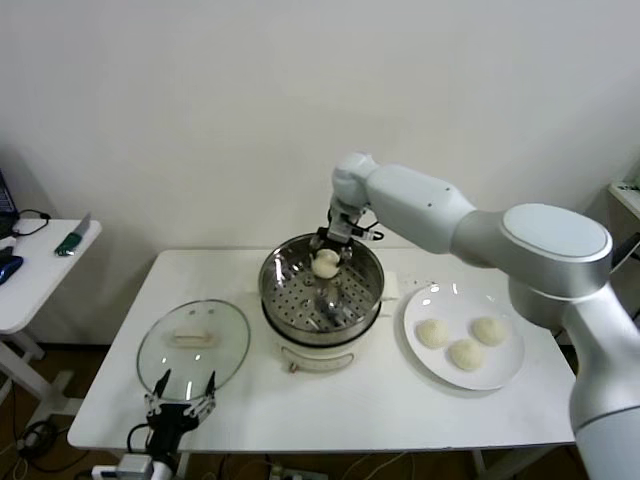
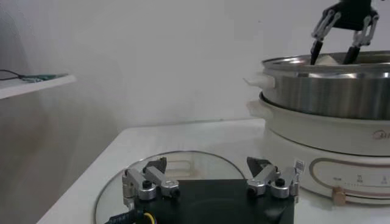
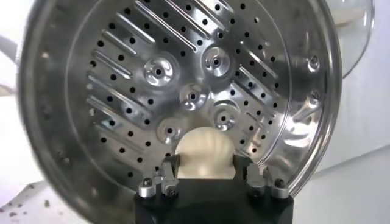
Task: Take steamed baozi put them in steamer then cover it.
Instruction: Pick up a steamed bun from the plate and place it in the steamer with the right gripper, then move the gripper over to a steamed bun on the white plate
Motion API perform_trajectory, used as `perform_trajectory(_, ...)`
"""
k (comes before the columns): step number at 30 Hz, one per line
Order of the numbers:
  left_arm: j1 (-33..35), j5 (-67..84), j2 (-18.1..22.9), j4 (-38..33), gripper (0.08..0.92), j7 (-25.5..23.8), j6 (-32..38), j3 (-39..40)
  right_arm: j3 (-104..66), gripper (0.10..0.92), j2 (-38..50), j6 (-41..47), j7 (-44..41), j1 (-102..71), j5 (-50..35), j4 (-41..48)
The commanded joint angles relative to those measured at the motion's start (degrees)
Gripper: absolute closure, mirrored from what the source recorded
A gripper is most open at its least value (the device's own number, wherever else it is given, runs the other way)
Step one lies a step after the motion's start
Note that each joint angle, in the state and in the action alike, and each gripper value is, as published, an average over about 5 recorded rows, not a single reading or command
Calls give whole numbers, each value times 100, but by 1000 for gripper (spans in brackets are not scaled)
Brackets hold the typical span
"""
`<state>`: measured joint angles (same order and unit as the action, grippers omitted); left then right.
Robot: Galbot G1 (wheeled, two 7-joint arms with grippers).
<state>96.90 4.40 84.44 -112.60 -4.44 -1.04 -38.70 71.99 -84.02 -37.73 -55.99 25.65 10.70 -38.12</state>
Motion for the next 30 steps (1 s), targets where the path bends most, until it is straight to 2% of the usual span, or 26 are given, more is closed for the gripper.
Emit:
perform_trajectory(1,16,-18,-12,8,177,-1,9,9,-117,413,-157,-73,107,-169,70,349)
perform_trajectory(4,27,-41,-19,28,177,1,30,19,-124,378,-130,-83,170,-139,-91,305)
perform_trajectory(10,57,-86,-7,2,177,0,33,30,122,231,232,-60,-2,277,-971,-254)
perform_trajectory(16,95,-110,-14,-9,177,-3,35,31,958,203,792,155,-299,1391,-2402,-748)
perform_trajectory(19,97,-113,-22,-10,177,-3,35,26,1827,203,1158,851,-482,2108,-3763,-1030)
perform_trajectory(22,88,-113,-26,-21,177,-1,33,18,2523,202,1730,2011,-723,2638,-4740,-1475)
perform_trajectory(25,81,-109,-29,-28,177,-1,38,17,2933,203,2340,2872,-782,2917,-5111,-1924)
perform_trajectory(30,63,-88,-35,-25,177,2,55,20,3267,203,3259,3563,-595,2897,-5232,-2542)
